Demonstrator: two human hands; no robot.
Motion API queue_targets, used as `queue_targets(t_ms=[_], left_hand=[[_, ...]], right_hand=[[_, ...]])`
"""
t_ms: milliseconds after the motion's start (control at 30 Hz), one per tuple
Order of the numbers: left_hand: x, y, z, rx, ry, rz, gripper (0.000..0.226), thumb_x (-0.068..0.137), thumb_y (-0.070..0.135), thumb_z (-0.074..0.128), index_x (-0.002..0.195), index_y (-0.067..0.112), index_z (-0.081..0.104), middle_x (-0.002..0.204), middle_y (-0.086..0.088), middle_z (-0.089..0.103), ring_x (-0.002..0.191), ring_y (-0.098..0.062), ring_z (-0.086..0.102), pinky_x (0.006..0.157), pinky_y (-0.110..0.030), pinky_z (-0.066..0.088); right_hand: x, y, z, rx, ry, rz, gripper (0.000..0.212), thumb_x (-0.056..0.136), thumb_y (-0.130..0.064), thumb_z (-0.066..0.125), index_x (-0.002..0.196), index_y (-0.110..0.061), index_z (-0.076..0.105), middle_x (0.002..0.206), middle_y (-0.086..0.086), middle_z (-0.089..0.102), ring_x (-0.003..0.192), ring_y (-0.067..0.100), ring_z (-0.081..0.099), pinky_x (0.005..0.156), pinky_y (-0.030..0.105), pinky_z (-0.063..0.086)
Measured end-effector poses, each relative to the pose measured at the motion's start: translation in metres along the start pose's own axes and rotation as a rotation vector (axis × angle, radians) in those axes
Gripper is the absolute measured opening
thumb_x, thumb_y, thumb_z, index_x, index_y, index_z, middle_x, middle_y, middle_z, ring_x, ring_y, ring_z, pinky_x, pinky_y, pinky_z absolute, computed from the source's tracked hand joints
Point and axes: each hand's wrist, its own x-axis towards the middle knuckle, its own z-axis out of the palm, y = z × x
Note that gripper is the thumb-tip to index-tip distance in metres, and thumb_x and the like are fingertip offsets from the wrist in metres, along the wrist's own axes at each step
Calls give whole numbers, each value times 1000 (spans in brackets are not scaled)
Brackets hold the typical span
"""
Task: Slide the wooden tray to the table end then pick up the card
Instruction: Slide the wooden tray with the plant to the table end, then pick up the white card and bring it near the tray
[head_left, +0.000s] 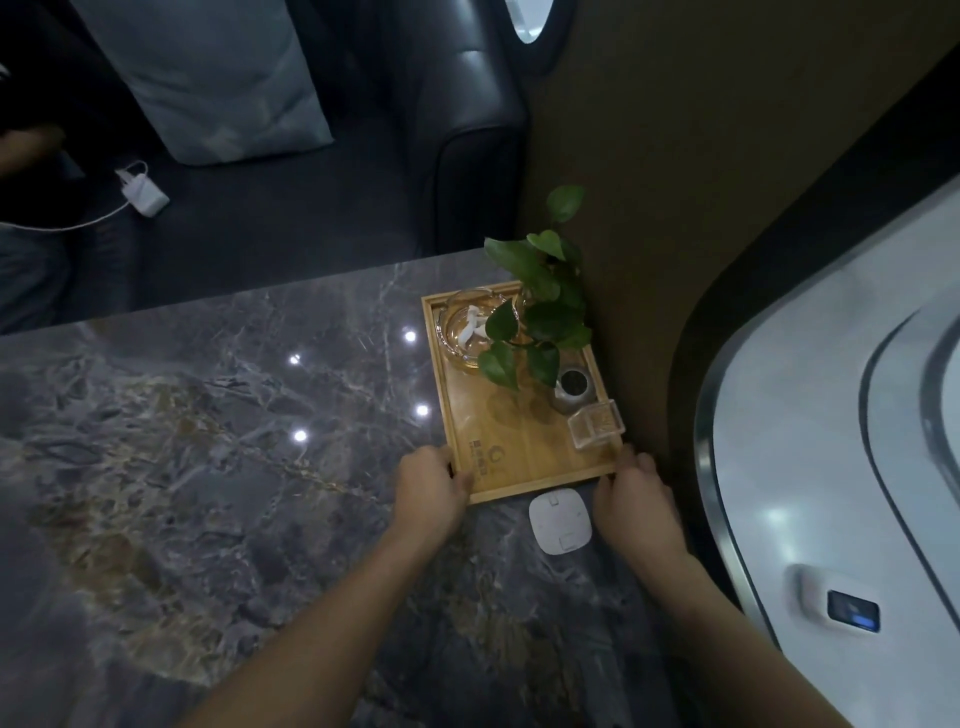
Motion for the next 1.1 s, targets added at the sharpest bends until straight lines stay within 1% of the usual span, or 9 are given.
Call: queue_targets(t_ms=[133,267,367,433,500,667,867,1000,1100], left_hand=[[-14,-10,3,-21,6,94,11,90,20,61,97,13,66,83,0,54,73,-11,50,61,-18,34],[-43,-19,1,-109,54,194,18,92,28,57,106,26,68,81,2,61,72,-8,55,60,-10,34],[-69,-30,-1,-22,57,212,38,89,35,55,127,27,61,111,0,66,108,-17,59,97,-28,42],[-91,-43,-8,99,33,176,55,90,44,50,141,25,49,143,1,51,141,-21,37,122,-40,14],[-104,-47,-9,162,-2,190,63,90,52,44,148,25,40,156,2,37,150,-21,18,123,-44,-2],[-148,-76,-29,215,-12,180,73,88,59,41,152,27,28,164,-1,18,153,-21,0,123,-48,-8],[-189,-129,-47,136,-1,49,79,87,62,42,154,29,21,165,3,11,153,-20,-1,124,-44,-1],[-216,-164,-62,71,23,-14,79,87,60,45,155,30,17,165,5,8,153,-18,-3,124,-42,-3],[-237,-194,-72,55,47,-22,82,84,62,44,155,32,14,166,7,5,153,-15,-5,124,-42,-3]], right_hand=[[-21,5,-2,16,-19,-44,44,94,-23,46,135,-8,41,125,15,51,95,33,63,79,45,56],[-45,7,-6,-56,4,-130,38,91,-27,52,125,-12,49,127,12,53,104,30,60,82,47,55],[-65,5,-5,-99,36,-232,44,87,-29,56,129,-16,49,132,9,53,109,29,59,88,47,53],[-83,-3,-1,-112,51,-311,50,86,-32,54,133,-18,47,133,8,53,112,29,59,92,47,51],[-91,-5,5,-123,47,-357,54,84,-33,53,135,-15,48,133,10,56,115,30,58,96,46,50],[-134,-32,21,-219,-4,-476,60,86,-32,56,142,-12,43,149,13,45,134,31,45,109,49,40],[-178,-61,49,-276,-89,-556,61,88,-39,50,143,-15,39,149,10,42,135,29,42,111,42,36],[-204,-83,69,-271,-160,-581,61,84,-38,49,140,-18,38,143,7,43,123,32,51,101,41,45],[-225,-101,85,-304,-176,-660,66,87,-39,49,146,-14,35,150,12,39,133,32,42,110,41,37]])
